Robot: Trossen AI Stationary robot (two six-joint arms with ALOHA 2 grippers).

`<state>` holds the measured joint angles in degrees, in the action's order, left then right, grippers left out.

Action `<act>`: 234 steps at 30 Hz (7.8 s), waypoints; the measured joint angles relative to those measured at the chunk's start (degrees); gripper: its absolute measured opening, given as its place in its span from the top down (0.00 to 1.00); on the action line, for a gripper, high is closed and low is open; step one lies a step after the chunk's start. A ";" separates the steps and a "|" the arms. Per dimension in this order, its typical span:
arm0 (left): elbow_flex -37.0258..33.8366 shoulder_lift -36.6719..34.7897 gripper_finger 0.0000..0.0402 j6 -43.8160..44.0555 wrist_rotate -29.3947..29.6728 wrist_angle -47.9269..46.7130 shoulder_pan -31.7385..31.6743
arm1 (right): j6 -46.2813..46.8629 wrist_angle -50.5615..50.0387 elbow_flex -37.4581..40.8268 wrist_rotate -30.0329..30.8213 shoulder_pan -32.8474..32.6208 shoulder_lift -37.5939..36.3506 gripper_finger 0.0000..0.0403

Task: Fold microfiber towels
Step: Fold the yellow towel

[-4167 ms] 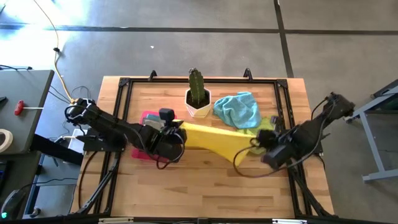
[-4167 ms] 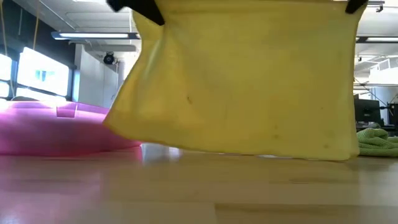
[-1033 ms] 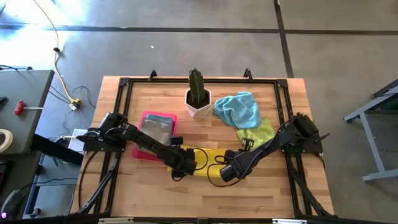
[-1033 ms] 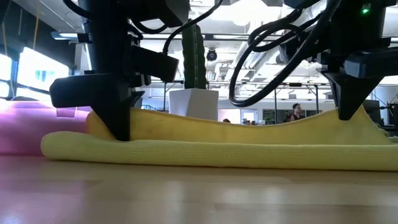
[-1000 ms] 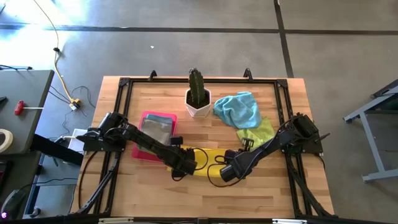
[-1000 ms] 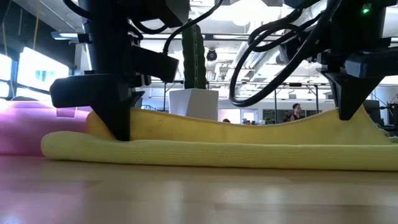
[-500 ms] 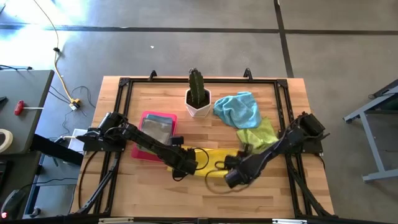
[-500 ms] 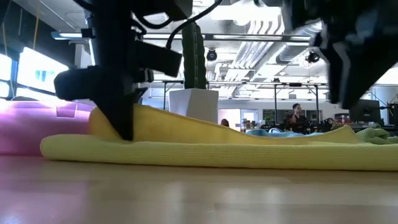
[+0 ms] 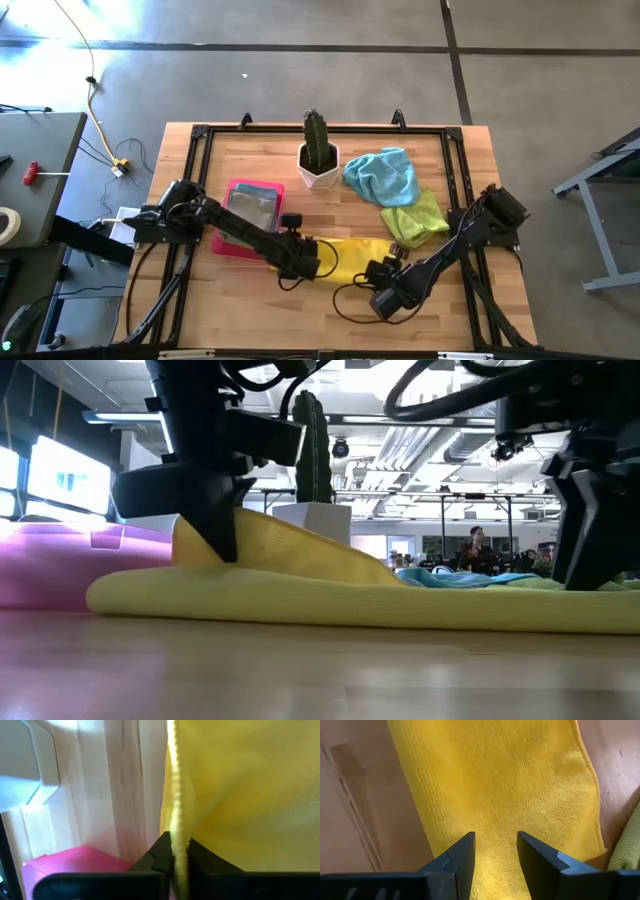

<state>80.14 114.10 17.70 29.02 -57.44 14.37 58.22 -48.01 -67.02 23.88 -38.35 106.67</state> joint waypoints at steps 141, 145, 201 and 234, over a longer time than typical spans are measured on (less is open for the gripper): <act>2.95 0.42 0.48 14.60 -17.66 4.65 13.19 | 36.37 -26.94 0.10 -17.92 -2.11 -18.91 1.00; 3.91 0.41 0.48 15.09 -17.37 3.03 13.85 | 35.90 -22.85 -3.51 -18.47 -1.07 -18.58 1.00; 4.50 0.31 0.48 15.15 -12.49 7.19 19.29 | -13.11 3.28 -27.38 -16.22 4.96 6.35 0.52; 2.05 8.22 0.48 2.04 -11.15 36.40 8.09 | -2.49 28.78 7.96 -7.00 -1.01 -0.20 0.53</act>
<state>82.19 122.32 19.74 17.87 -21.04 22.46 55.73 -19.23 -59.06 16.88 -39.35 106.47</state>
